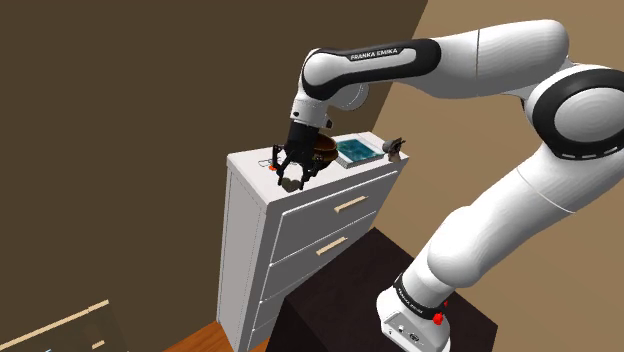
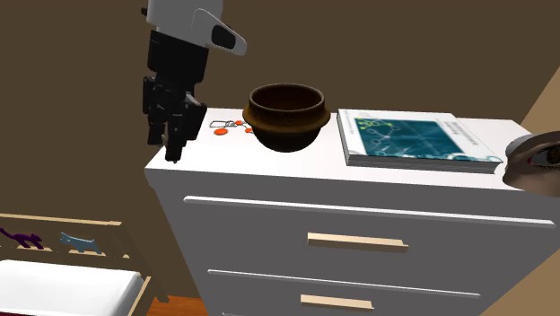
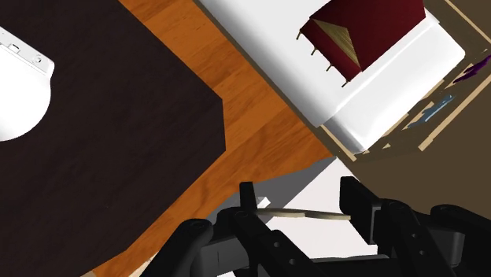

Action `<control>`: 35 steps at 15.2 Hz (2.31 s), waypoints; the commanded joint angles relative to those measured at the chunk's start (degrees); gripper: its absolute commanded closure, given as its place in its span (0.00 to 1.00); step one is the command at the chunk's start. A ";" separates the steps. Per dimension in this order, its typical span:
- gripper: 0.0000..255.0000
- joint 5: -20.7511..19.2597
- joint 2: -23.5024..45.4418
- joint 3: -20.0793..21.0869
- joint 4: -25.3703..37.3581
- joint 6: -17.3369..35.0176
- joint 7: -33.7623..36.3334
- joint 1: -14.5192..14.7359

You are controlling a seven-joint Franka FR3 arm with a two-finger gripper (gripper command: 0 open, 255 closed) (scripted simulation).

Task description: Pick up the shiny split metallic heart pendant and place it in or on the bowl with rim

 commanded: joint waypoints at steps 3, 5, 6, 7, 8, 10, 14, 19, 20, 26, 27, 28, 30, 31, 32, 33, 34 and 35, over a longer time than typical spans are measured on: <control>1.00 -0.21 -1.01 -0.14 1.85 -2.74 0.92 -0.04; 1.00 -0.33 -1.46 -0.25 2.94 -4.21 1.37 -0.09; 1.00 -0.39 -1.67 -0.30 3.49 -4.95 1.59 -0.11; 1.00 -0.44 -1.86 -0.35 4.07 -5.68 1.81 -0.14; 1.00 -0.50 -2.04 -0.41 4.65 -6.41 2.04 -0.16; 1.00 -0.60 -2.37 -0.52 5.84 -7.88 2.48 -0.20; 1.00 -0.77 -2.87 -0.73 8.38 -10.78 3.38 -0.27; 1.00 -0.94 -3.21 -1.00 11.80 -14.39 4.50 -0.35; 1.00 -0.96 -3.25 -1.05 12.52 -15.11 4.73 -0.37; 1.00 -1.06 -3.18 -1.35 17.10 -19.41 6.11 -0.44; 1.00 -1.07 -3.12 -1.40 17.90 -20.13 6.35 -0.45; 1.00 -1.08 -3.06 -1.45 18.72 -20.84 6.58 -0.46; 1.00 -1.64 -2.30 -2.27 19.82 -21.63 5.50 -1.02; 1.00 -2.19 -1.51 -3.06 20.82 -22.27 4.38 -1.58; 1.00 -2.72 -0.66 -3.85 21.88 -22.92 3.26 -2.13; 1.00 -3.24 0.24 -4.62 23.02 -23.57 2.15 -2.68; 1.00 -3.74 1.19 -5.37 24.23 -24.22 1.05 -3.23; 1.00 -4.22 2.20 -6.12 25.51 -24.89 -0.05 -3.76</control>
